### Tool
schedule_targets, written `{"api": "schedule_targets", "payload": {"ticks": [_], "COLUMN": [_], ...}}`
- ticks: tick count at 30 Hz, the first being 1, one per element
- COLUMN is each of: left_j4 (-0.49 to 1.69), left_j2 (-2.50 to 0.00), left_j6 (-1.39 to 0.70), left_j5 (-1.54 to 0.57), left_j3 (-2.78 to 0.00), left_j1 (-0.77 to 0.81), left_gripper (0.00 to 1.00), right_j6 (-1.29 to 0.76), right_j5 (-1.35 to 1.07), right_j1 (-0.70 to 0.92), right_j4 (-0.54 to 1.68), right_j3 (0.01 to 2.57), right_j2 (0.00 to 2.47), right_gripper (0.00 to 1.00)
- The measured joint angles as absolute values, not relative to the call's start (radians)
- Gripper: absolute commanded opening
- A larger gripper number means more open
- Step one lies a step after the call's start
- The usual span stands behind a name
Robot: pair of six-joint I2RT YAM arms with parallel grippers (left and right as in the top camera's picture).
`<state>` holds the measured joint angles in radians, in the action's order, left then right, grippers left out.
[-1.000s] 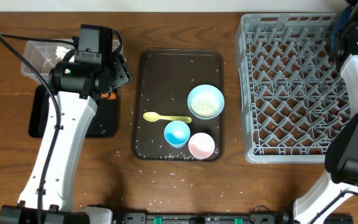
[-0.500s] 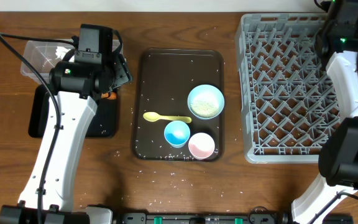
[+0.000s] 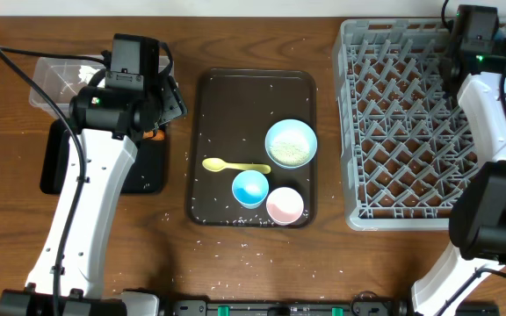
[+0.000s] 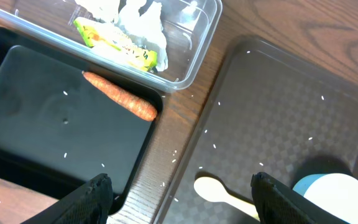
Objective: Sort waste into correct bins and load items into the dishwasher rack
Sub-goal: 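Lower blue plate into back of dish rack and release, then reach left gripper to white rice bowl and grasp its rim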
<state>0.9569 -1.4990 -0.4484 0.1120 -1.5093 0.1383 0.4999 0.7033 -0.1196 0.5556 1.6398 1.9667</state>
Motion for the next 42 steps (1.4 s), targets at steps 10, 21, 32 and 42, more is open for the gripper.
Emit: {"api": "schedule_targets", "payload": {"ticks": [10,21,32,42], "left_j4": [0.957,0.957,0.957,0.957], "left_j2": [-1.499,-1.499,-1.499,-1.499], "left_j6": [-0.448,-0.448,-0.448,-0.448], "left_j5": [0.112,0.112,0.112,0.112], "left_j3": [-1.509,-1.509,-1.509,-1.509], "left_j1": [0.138,0.138,0.138,0.138], "left_gripper": [0.74,0.74,0.75,0.75], "right_j6": [0.391,0.352,0.117,-0.134], "right_j5": [0.474,0.030,-0.392,-0.184], "right_j1": [-0.115,-0.102,0.035,0.413], "right_j4": [0.689,0.962,0.943,0.945], "right_j3": [1.667,1.980,1.969,1.777], "right_j2": [1.984,1.964,1.948,1.950], "right_gripper": [0.99,0.99,0.78,0.70]}}
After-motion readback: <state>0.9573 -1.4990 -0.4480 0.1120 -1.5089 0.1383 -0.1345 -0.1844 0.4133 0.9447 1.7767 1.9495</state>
